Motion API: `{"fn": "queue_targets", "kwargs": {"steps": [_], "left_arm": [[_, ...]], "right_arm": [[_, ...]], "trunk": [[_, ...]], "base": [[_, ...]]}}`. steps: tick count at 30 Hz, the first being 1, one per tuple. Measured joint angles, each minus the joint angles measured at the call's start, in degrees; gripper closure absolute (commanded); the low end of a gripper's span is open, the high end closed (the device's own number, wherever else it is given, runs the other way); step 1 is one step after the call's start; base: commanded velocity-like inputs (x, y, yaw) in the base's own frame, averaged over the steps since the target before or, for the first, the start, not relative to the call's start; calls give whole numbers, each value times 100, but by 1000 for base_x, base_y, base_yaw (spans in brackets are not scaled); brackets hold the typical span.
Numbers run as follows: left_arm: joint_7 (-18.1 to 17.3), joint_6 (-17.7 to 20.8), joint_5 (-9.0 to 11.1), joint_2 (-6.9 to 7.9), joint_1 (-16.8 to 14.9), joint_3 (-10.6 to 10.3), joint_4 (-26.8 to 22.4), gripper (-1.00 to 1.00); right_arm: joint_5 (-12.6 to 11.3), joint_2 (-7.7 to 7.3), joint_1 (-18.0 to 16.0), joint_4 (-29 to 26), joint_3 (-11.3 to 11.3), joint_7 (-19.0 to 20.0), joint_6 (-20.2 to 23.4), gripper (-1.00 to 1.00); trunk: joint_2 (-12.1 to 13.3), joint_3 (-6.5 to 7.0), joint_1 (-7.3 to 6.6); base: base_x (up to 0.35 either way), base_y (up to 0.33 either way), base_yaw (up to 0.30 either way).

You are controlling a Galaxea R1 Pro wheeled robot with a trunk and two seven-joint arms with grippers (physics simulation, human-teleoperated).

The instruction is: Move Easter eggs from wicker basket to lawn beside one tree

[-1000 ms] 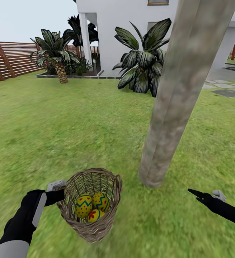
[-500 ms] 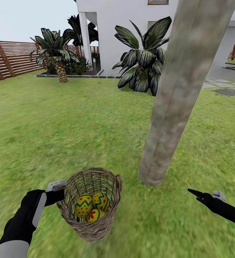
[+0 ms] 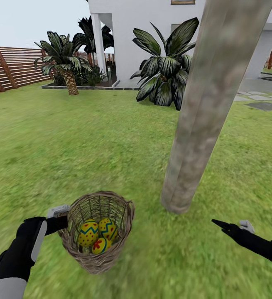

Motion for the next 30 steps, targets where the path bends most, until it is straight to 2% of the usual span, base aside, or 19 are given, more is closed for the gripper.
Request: {"fn": "queue_targets", "kwargs": {"steps": [3, 7, 8, 10, 11, 13, 14, 15, 17, 23, 30], "left_arm": [[5, 0, -102, 75, 2, -2, 22, 100], [4, -7, -221, 67, 2, -5, 45, 100], [1, -15, -82, 68, 2, 3, 43, 100], [-5, -2, 464, 64, 2, -11, 39, 100], [-2, 0, 529, 65, 2, -11, 38, 100], [-17, -10, 160, 60, 2, -3, 42, 100], [-12, -13, 52, 59, 2, -3, 46, 100], [-14, -12, 72, 54, 2, -5, 46, 100], [-14, -40, 289, 60, 9, -4, 54, 100], [-16, -44, 34, 57, 19, -10, 56, 100], [-6, -43, -88, 57, 18, -11, 68, 100]], "right_arm": [[0, 3, 0, 0, 3, 0, 0, -100], [0, -1, -1, 0, 3, 0, 0, -100], [0, -1, -1, 0, 4, 0, 0, -100], [0, 0, 0, 0, 8, 0, 0, -100], [0, 0, -2, 0, 7, 0, 0, -100], [0, 3, -1, 0, 10, 0, 0, -100], [0, 1, -1, 0, 16, 0, 0, -100], [2, -2, -1, 0, 28, 0, 0, -100], [5, 1, -6, -34, 46, -8, -9, -100], [-1, 4, -10, -27, 64, -9, -17, -100], [8, 4, -9, -34, 65, -9, -18, -100]], "trunk": [[-120, -54, 66], [-281, -126, 154], [-321, -144, 176], [-401, -180, 220], [-441, -197, 242], [-521, -234, 286], [-561, -252, 308], [-601, -270, 330], [-643, -288, 352], [-642, -288, 352], [-922, -413, 505]], "base": [[0, 0, 0], [0, 0, 0], [0, 0, 0], [0, 0, 0], [0, 0, 0], [0, 0, 0], [0, 0, 0], [0, 0, 0], [0, 0, 0], [0, 0, 0], [0, 0, 0]]}}
